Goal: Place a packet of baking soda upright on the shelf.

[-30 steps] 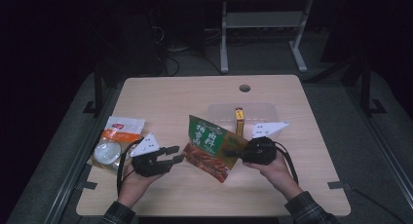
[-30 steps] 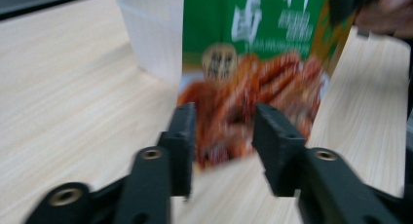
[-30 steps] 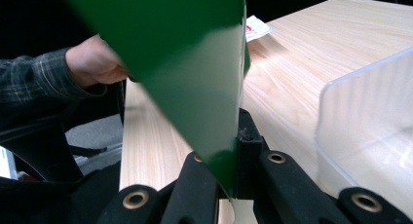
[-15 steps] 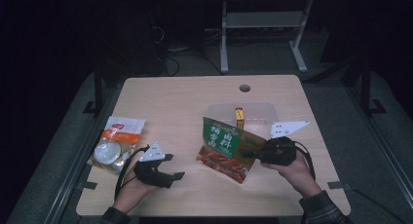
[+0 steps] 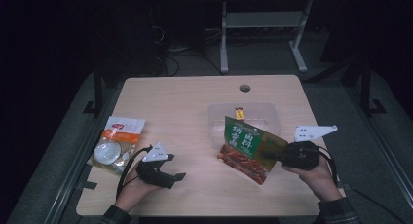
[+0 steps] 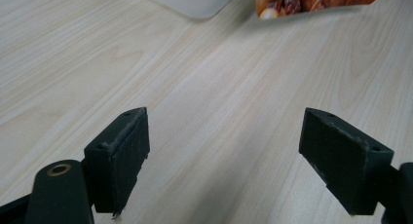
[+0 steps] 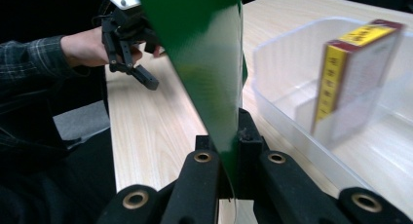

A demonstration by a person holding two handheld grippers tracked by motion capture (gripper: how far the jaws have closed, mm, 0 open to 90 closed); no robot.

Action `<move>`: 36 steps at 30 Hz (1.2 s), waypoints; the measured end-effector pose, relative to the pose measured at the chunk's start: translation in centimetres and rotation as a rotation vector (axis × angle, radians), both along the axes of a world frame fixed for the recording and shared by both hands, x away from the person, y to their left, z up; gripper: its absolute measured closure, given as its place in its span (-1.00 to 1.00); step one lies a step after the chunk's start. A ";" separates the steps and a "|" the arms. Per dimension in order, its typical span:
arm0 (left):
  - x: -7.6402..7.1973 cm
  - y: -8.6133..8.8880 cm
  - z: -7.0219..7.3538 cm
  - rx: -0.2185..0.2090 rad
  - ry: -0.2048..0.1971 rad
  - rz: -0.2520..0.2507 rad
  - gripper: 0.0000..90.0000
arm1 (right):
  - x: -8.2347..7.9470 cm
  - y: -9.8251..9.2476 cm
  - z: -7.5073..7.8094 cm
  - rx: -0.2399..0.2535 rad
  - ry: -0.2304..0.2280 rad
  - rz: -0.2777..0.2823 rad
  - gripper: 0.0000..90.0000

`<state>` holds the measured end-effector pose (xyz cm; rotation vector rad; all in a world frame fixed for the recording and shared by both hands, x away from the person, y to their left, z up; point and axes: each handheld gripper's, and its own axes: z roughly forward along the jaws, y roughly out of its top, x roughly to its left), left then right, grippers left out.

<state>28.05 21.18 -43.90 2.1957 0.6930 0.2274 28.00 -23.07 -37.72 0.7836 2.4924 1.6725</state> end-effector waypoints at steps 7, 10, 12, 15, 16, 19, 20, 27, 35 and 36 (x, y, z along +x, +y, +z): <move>0.3 -0.3 -0.2 0.005 0.002 -0.015 -0.60 | -0.7 -2.4 0.1 -0.011 -0.004 -0.053 1.00; 0.4 -0.4 -0.2 0.010 0.003 -0.018 -0.60 | -0.9 -3.0 0.3 -0.017 -0.007 -0.071 1.00; 0.5 -0.5 -0.3 0.010 0.000 -0.019 -0.60 | -0.9 -3.4 0.5 -0.020 -0.014 -0.083 0.99; 0.7 -0.5 -0.2 0.016 -0.003 -0.024 -0.60 | -1.2 -4.0 0.8 -0.022 -0.019 -0.098 1.00; 0.8 -0.5 -0.3 0.012 -0.006 -0.022 -0.60 | -1.3 -4.2 0.9 -0.021 -0.020 -0.106 1.00; 1.0 -0.5 -0.3 0.008 -0.007 -0.024 -0.60 | -1.5 -4.9 1.3 -0.018 -0.027 -0.124 1.00; 1.1 -0.5 -0.4 0.009 -0.008 -0.025 -0.60 | -1.5 -5.0 1.3 -0.016 -0.031 -0.129 1.00; 1.3 -0.8 -0.5 0.016 -0.011 -0.029 -0.60 | -1.7 -5.9 2.1 -0.007 -0.049 -0.164 1.00; 1.4 -0.9 -0.6 0.029 -0.012 -0.037 -0.60 | -1.2 -6.5 3.1 0.000 -0.078 -0.196 1.00; 1.3 -0.9 -0.6 0.025 -0.011 -0.034 -0.60 | -1.1 -6.5 3.2 0.002 -0.078 -0.200 1.00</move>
